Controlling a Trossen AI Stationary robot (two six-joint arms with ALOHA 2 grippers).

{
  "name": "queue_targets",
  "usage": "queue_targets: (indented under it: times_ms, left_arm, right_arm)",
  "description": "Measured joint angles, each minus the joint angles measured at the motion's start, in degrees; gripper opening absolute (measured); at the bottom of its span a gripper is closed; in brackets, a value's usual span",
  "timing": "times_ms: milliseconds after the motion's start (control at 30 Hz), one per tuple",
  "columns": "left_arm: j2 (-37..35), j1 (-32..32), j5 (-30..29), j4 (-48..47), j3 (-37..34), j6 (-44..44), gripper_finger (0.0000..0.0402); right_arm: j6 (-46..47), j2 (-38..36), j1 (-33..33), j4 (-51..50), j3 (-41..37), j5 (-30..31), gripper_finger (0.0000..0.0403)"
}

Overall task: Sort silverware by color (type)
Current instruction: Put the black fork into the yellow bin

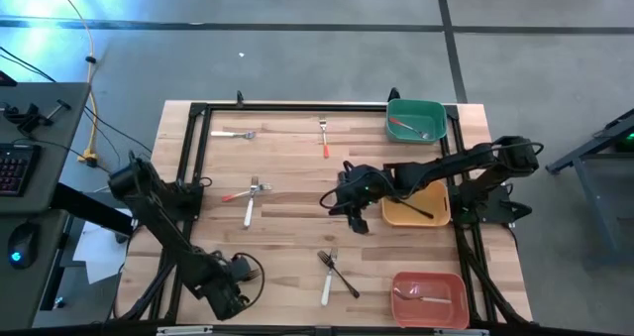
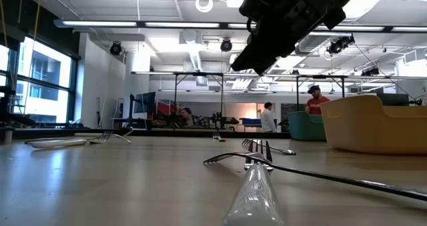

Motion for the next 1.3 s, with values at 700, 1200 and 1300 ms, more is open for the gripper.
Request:
queue_targets:
  times_ms: [700, 1200, 1300]
  left_arm:
    - [-3.8, 0.7, 2.6, 1.2, -0.2, 3.3, 0.0001]
    - [-9.2, -0.2, 0.5, -0.1, -0.2, 13.6, 0.0050]
    - [-6.5, -1.3, -1.9, -0.1, -0.2, 16.1, 0.0079]
  right_arm:
    - [0.9, -1.3, -0.1, -0.1, 0.0, -1.3, 0.0000]
    - [5.0, -8.7, -3.6, -0.9, 0.0, 3.5, 0.0000]
    - [5.2, -8.7, -3.3, -1.1, 0.0, 6.0, 0.0000]
